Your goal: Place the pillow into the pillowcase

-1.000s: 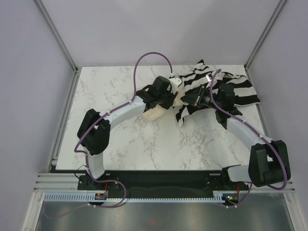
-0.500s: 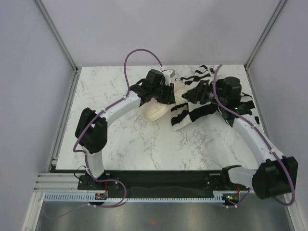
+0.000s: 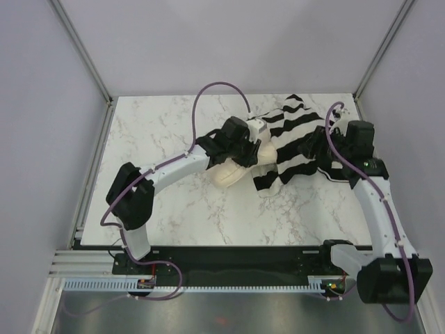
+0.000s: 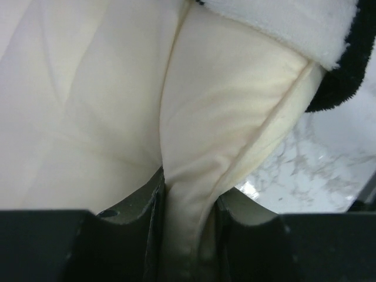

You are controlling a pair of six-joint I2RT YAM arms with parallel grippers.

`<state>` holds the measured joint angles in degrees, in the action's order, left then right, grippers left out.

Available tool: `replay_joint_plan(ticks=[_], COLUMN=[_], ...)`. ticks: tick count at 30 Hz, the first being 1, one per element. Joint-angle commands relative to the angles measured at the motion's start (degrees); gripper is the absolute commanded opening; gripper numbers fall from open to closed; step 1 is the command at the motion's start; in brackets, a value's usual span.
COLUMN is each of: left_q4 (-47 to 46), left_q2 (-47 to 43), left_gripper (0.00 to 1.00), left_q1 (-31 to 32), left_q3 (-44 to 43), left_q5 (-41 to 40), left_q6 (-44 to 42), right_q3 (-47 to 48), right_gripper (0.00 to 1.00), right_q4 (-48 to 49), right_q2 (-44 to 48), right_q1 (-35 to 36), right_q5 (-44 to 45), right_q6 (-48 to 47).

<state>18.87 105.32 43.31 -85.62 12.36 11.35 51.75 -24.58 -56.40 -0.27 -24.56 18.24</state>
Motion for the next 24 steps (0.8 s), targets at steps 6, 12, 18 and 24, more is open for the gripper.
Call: replay_joint_plan(ticks=[6,12,18,24], left_q4=[1.52,6.69,12.05,9.96], left_q2=[-11.0,-21.99,-25.6,-24.37], left_gripper=[0.25,0.87,1.0,1.0], left_q1=[5.83,-6.7,-18.06,-23.61], left_q3=[18.98,15.5,15.84,20.84], left_q5=[-0.02,18.44,15.95,12.77], left_q6=[-28.04,-13.24,-10.14,-8.02], right_q3=[28.57,36.49,48.34,61.79], right_gripper=[0.7,0.73,0.83,0.83], right_q4=[-12.49,-12.96,-12.07,-11.63], right_q2=[-22.41,-35.87,-49.75,-65.13], right_q1=[-3.78,8.17,19.51,21.8], right_q5=[-1.9,6.7,19.79,24.2], right_q6=[-17.71,-21.58,-23.16,-24.74])
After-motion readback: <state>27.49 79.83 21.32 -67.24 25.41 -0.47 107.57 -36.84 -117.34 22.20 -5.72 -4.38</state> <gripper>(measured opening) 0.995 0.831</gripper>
